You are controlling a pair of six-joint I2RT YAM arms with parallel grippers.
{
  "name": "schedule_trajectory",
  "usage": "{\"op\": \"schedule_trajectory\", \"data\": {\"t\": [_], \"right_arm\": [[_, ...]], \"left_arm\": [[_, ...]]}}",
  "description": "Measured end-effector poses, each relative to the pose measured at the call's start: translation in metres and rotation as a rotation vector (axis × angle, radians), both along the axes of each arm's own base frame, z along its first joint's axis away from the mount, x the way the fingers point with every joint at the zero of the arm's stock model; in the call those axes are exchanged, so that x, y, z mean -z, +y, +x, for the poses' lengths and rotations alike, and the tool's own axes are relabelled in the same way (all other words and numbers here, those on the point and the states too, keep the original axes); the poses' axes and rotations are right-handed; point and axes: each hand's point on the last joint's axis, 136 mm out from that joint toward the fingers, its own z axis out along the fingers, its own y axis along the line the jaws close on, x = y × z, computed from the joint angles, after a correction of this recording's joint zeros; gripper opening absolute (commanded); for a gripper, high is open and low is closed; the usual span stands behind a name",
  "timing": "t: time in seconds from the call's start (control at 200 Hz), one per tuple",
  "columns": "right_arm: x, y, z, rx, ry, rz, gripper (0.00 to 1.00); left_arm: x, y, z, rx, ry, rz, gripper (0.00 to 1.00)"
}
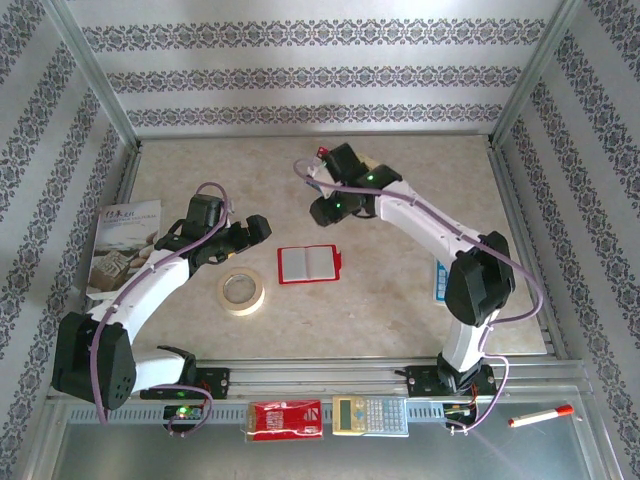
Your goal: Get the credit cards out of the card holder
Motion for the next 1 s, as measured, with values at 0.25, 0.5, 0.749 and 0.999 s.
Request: {"op": "schedule_trajectory", "data": {"t": [0.25,0.5,0.749,0.999], "right_arm": [[0.077,0.036,-0.059,0.090,0.215,0.026,0.45],[0.131,0.057,-0.074,0.141,0.315,-0.021,0.49],[0.145,0.055,-0.066,0.173,0.307,-0.078,0.49],[0.151,0.048,-0.063,0.188,0.272,-0.152,0.33]], "left_arm": [[0.008,0.001,-0.004,-0.001,0.021,0.002,0.93],[0.024,-0.002,-0.005,0.020,0.076,-0.006,0.72],[0.033,-0.003,-0.005,0.021,0.102,-0.002,0.54],[0.035,-0.004,-0.006,0.021,0.113,-0.008,0.43]]}}
